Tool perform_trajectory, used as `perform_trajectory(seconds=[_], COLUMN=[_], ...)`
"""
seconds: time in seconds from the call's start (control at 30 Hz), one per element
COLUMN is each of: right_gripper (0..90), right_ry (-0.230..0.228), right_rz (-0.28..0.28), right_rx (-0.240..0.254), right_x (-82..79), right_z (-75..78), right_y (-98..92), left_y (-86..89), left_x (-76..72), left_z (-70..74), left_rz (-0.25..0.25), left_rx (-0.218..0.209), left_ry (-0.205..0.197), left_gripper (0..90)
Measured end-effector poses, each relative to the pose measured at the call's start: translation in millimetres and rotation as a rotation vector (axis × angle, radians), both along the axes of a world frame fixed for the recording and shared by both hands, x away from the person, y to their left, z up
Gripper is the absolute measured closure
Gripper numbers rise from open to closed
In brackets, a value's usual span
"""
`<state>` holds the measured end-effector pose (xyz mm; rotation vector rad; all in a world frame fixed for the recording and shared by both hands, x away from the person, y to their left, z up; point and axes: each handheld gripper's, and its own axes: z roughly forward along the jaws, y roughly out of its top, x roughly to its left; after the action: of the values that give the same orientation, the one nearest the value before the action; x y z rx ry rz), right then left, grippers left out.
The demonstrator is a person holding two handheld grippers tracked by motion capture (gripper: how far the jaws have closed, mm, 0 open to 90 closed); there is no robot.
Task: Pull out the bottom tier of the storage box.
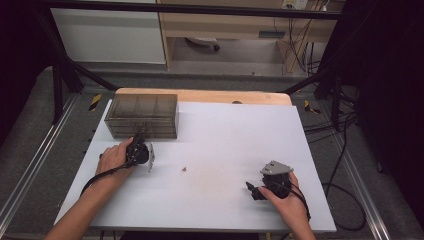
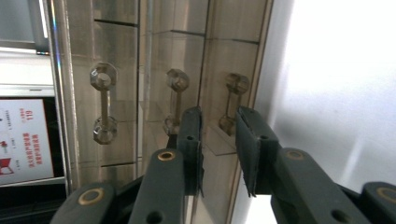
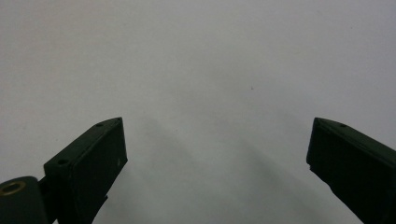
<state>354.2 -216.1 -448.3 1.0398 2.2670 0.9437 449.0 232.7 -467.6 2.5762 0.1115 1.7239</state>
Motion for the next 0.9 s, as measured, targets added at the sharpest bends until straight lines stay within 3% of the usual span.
perform_trajectory(seconds=[0.37, 0.9], right_gripper=[5.3, 5.1], right_ry=[0.004, 0.012], right_rz=[-0.004, -0.006], right_rx=[0.000, -0.007], right_x=[0.1, 0.3], right_z=[-0.4, -1.9], right_y=[-0.4, -0.5], left_y=[-6.4, -10.4], left_x=[0.7, 3.2], left_z=[-7.9, -13.8], left_rz=[-0.021, -0.025], left_rx=[0.043, 0.061], left_ry=[-0.013, -0.006], left_gripper=[75.8, 79.9])
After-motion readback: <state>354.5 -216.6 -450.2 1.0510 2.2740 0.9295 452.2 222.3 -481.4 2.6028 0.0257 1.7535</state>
